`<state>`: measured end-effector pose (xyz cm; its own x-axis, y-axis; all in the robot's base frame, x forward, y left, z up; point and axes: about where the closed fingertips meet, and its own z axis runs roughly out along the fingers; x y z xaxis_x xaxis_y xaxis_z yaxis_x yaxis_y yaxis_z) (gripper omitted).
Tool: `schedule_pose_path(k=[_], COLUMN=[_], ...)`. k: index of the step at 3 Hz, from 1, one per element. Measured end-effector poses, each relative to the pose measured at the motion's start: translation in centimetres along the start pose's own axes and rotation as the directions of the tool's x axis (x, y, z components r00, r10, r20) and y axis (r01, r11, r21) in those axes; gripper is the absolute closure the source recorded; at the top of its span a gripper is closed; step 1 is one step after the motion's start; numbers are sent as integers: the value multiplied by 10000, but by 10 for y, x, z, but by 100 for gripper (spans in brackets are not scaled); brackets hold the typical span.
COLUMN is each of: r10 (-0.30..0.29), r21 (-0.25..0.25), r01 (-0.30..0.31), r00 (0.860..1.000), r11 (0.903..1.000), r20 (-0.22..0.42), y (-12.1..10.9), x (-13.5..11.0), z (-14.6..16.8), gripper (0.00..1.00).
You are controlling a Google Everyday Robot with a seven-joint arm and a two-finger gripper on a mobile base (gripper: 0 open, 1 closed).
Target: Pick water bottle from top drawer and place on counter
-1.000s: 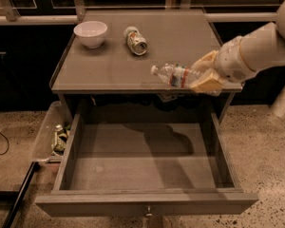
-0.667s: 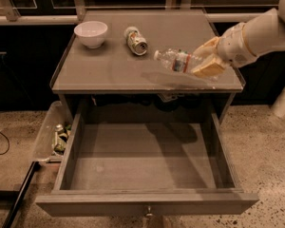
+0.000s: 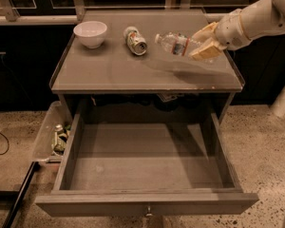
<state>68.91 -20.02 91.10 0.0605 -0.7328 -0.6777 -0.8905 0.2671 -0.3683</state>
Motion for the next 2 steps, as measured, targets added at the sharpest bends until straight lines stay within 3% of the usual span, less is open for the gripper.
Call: schedule_pose_path(k=[1,2], r10=[51,349], r21=[-75,-508], r01=[-47,-320], r00=[9984,9978], r11=[10000,9982], r20=[563,569], y=[-12,-8], x=[4,17], z=[19,47], gripper=[100,100])
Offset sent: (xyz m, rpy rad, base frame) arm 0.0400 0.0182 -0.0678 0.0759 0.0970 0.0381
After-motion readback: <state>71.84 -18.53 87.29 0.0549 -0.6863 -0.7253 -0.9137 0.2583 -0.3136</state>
